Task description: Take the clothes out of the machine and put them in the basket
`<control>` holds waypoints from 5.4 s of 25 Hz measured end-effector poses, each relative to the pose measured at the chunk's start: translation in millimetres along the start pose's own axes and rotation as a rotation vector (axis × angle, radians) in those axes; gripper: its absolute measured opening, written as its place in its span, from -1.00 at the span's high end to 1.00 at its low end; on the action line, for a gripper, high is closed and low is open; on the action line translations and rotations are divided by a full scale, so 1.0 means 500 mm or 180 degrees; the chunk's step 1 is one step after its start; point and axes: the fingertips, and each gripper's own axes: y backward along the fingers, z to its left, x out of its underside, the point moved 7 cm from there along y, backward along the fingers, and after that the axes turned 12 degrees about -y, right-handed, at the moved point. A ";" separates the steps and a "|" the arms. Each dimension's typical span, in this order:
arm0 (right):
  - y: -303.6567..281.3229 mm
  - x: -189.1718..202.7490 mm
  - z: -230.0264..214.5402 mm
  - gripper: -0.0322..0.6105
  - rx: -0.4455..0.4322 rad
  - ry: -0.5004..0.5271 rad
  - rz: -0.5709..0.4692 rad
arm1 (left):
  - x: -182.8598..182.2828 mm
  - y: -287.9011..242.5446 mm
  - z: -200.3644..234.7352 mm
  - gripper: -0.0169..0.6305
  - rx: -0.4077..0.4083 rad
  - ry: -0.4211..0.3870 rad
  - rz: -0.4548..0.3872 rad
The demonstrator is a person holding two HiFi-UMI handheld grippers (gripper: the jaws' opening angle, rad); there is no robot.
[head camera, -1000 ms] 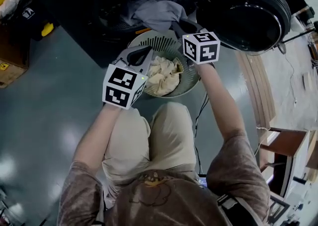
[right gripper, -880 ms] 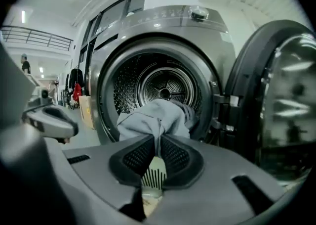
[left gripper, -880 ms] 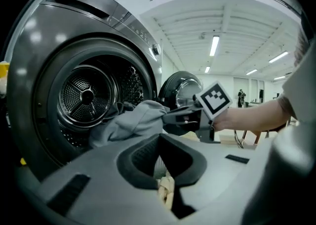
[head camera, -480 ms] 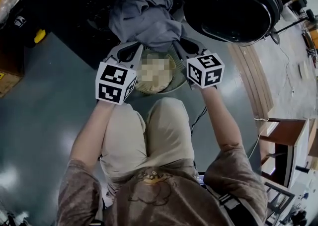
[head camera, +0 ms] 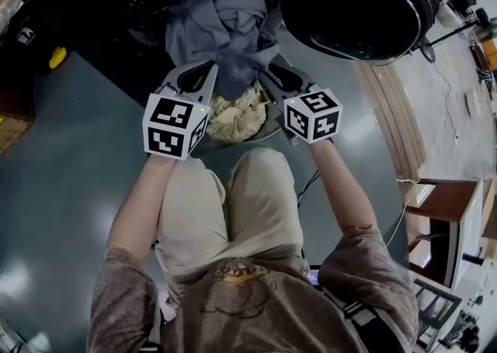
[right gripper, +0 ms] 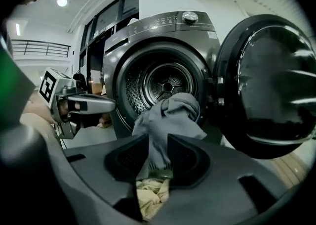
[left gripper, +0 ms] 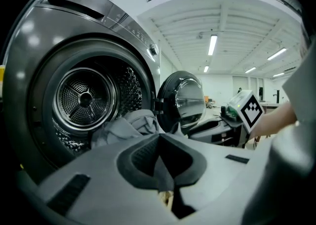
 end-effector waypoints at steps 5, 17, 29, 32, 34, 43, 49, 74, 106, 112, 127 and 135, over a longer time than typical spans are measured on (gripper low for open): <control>-0.014 0.001 -0.001 0.36 -0.0080 0.0002 0.0023 | 0.005 0.009 0.009 0.92 -0.0035 0.0033 0.0003; -0.181 -0.074 0.027 -0.31 -0.0179 0.0156 0.0005 | 0.012 0.047 0.037 0.92 -0.0119 0.0135 -0.0006; -0.440 -0.179 0.022 -0.62 0.0132 0.0369 0.0307 | 0.030 0.093 0.064 0.92 -0.0162 0.0274 0.0025; -0.483 -0.172 -0.008 -0.63 0.0261 0.0325 0.0462 | 0.034 0.101 0.072 0.92 -0.0154 0.0325 0.0014; -0.505 -0.164 -0.023 -0.64 0.0317 0.0308 0.0552 | 0.038 0.106 0.076 0.92 -0.0155 0.0377 -0.0005; -0.546 -0.142 -0.035 -0.70 0.0386 0.0378 0.0521 | 0.046 0.107 0.089 0.92 -0.0085 0.0518 -0.0032; -0.536 -0.141 -0.031 -0.40 0.0413 0.0489 0.0556 | 0.041 0.102 0.081 0.92 -0.0010 0.0502 -0.0049; -0.338 -0.212 0.012 0.58 0.0186 0.0559 0.0162 | 0.033 0.084 0.060 0.92 -0.0065 0.0338 -0.0026; 0.026 0.059 -0.010 0.55 0.0060 -0.0009 0.0356 | 0.022 0.011 0.016 0.92 0.0106 0.0222 0.0037; -0.005 0.071 -0.008 0.31 0.0032 -0.0097 0.0371 | 0.024 0.012 0.019 0.92 0.0101 0.0234 0.0054; -0.060 0.112 -0.029 -0.27 0.0022 -0.0439 0.0474 | 0.031 0.001 0.035 0.92 0.0124 0.0348 0.0060; -0.050 0.009 -0.016 -0.30 -0.0068 -0.0512 0.0362 | -0.031 -0.030 0.081 0.92 0.0061 0.0347 -0.0036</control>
